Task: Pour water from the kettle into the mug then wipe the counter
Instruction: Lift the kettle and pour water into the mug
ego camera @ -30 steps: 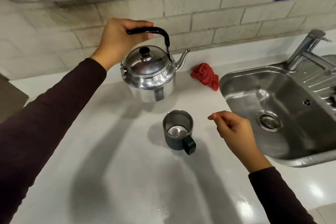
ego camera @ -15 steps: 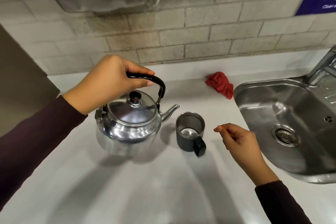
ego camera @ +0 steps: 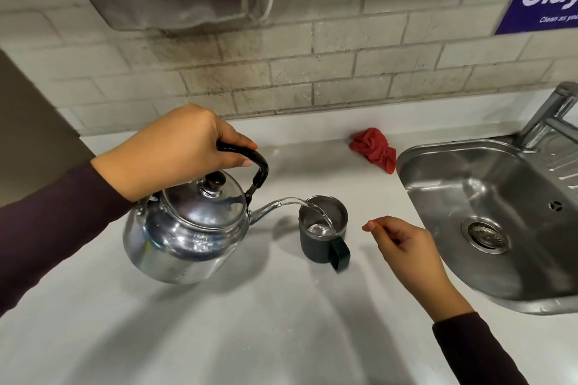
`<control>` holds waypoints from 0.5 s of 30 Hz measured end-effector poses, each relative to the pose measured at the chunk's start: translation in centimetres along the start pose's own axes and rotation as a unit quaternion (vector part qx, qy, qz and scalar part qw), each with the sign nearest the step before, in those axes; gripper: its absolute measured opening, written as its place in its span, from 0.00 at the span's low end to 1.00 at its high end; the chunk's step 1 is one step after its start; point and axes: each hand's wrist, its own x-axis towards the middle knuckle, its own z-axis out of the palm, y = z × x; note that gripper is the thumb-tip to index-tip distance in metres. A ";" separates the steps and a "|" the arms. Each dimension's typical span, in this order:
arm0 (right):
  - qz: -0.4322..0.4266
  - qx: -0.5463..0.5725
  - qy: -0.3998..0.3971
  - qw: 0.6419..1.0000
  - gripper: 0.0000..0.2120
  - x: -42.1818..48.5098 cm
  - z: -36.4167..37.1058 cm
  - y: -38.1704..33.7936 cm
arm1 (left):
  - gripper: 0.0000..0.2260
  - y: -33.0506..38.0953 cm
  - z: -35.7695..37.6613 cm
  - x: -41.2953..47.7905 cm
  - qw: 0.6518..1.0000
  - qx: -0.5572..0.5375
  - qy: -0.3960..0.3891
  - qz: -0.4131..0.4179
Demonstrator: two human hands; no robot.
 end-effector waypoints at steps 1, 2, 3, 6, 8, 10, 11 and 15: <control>0.000 0.000 0.001 1.000 0.08 0.0 0.0 0.0 | 0.11 0.0 -0.1 0.0 1.000 -0.004 -0.001 0.001; 0.002 0.000 0.001 1.000 0.08 -0.1 0.0 0.1 | 0.10 0.0 -0.2 -0.1 1.000 -0.004 -0.001 0.003; 0.004 0.001 0.001 1.000 0.07 -0.1 0.0 0.1 | 0.10 0.1 -0.3 -0.1 1.000 0.000 -0.002 0.004; 0.002 -0.003 0.002 1.000 0.07 -0.1 -0.1 0.2 | 0.11 0.1 -0.7 -0.2 1.000 0.014 -0.012 0.005; -0.002 -0.010 0.007 1.000 0.07 -0.1 -0.1 0.2 | 0.11 0.1 -0.9 -0.2 1.000 0.016 -0.014 0.003; -0.006 -0.018 0.009 1.000 0.08 -0.1 -0.1 0.2 | 0.11 0.3 -1.0 -0.3 1.000 0.022 -0.019 0.005; -0.007 -0.020 0.010 1.000 0.08 -0.1 -0.1 0.3 | 0.11 0.4 -1.1 -0.3 0.999 0.028 -0.022 0.007; -0.005 -0.024 0.012 1.000 0.08 0.0 0.0 0.3 | 0.11 0.6 -1.6 -0.2 0.998 0.052 -0.034 0.017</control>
